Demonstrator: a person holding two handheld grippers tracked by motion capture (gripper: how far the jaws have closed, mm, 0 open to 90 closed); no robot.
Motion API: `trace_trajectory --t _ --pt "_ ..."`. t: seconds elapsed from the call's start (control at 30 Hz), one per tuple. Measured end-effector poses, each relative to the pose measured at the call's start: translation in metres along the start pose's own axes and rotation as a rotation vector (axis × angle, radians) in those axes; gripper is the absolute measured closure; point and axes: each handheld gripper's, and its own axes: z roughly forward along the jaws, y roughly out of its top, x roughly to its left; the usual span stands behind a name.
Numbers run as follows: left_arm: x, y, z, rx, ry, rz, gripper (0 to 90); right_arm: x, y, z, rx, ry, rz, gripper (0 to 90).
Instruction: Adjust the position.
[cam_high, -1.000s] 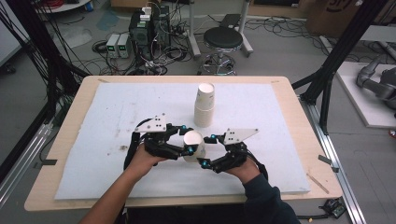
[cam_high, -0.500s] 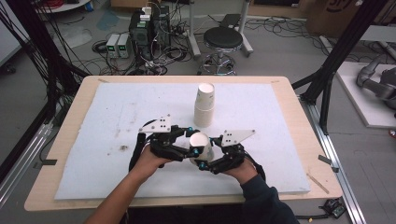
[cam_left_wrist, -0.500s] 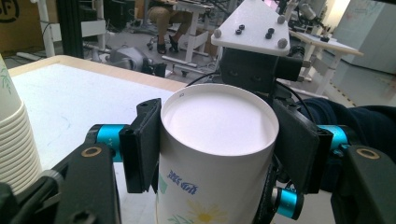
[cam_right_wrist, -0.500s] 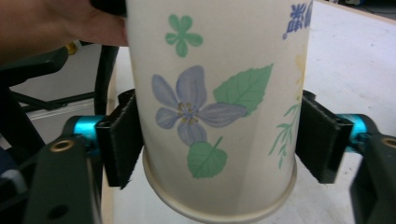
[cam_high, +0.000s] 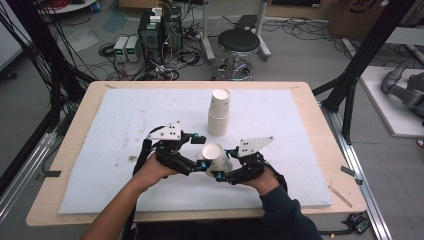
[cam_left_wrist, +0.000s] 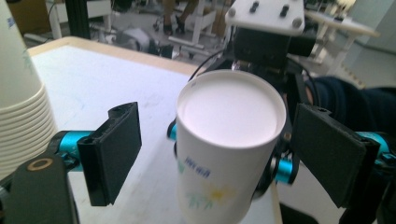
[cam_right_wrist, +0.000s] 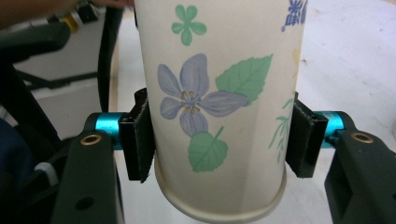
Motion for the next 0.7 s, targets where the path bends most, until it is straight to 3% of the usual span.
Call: trace_trajectory --t 0.03,0.17,0.33,0.7 --pt "0.000 0.000 0.000 0.000 0.000 0.000 16.5 0.000 0.000 0.000 0.000 0.000 0.000 37.6" --pt "0.001 0.004 -0.006 0.082 -0.001 0.028 16.5 -0.001 0.004 -0.001 0.058 -0.003 -0.029 37.6" --pt "0.001 0.006 -0.007 0.102 0.006 0.028 16.5 -0.002 0.008 0.000 0.109 0.008 -0.050 37.7" --pt "-0.002 0.015 0.004 0.232 -0.046 0.089 16.6 0.002 0.028 0.002 0.254 0.000 -0.149 37.8"
